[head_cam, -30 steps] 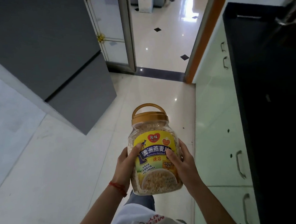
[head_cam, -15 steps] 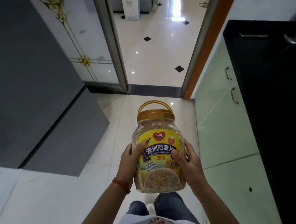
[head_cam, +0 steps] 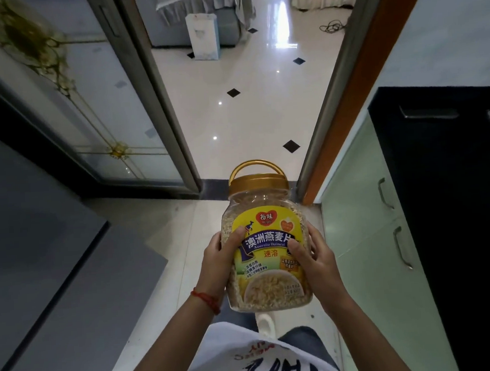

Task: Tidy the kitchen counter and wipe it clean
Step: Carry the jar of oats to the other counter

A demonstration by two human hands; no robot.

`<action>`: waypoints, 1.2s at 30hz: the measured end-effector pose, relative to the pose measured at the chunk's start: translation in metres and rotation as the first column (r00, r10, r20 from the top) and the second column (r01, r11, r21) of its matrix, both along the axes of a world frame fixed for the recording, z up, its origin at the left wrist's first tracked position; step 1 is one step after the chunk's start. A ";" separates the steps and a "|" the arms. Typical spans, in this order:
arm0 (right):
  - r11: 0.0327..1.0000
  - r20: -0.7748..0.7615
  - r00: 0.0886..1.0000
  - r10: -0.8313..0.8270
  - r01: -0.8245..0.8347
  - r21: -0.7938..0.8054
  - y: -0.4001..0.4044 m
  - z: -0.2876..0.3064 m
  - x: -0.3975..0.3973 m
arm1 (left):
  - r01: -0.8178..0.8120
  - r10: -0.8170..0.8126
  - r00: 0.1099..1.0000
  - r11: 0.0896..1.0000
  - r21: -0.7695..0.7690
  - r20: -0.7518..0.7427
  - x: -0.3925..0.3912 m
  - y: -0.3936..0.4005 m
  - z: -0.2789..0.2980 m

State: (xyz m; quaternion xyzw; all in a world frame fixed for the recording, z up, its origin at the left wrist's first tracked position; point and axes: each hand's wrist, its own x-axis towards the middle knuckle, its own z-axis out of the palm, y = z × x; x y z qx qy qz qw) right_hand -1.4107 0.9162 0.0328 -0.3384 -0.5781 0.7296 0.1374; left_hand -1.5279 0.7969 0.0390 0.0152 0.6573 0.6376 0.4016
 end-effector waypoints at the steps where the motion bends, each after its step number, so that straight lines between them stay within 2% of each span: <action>1: 1.000 0.003 1.000 -0.011 0.011 0.002 0.011 0.000 -0.009 | 0.015 -0.015 1.000 1.000 -0.002 -0.002 -0.011 0.013 0.000; 9: 0.972 0.018 0.972 -0.236 0.236 -0.020 0.102 -0.010 -0.066 | 0.229 -0.229 0.972 0.973 -0.013 0.046 -0.091 0.136 -0.014; 14: 0.883 0.022 0.884 -0.467 0.467 -0.032 0.156 -0.006 -0.096 | 0.439 -0.438 0.897 0.899 -0.004 0.058 -0.138 0.223 -0.012; 18: 0.779 0.036 0.780 -0.625 0.626 -0.036 0.189 -0.004 -0.102 | 0.608 -0.606 0.794 0.792 -0.053 0.049 -0.153 0.288 -0.011; 24: 0.593 0.105 0.595 -0.797 0.803 -0.054 0.231 -0.008 -0.074 | 0.787 -0.783 0.617 0.614 -0.065 0.075 -0.129 0.374 -0.018; 28: 0.459 0.086 0.462 -0.883 0.887 -0.054 0.268 -0.010 -0.043 | 0.862 -0.861 0.506 0.502 -0.071 0.055 -0.091 0.431 -0.023; 31: 0.396 0.073 0.399 -0.914 0.916 -0.061 0.299 -0.014 -0.012 | 0.901 -0.902 0.431 0.428 -0.075 0.022 -0.058 0.472 -0.022; 36: 0.355 0.064 0.358 -0.932 0.933 -0.057 0.349 -0.007 0.032 | 0.917 -0.918 0.396 0.394 -0.064 0.011 -0.014 0.537 -0.026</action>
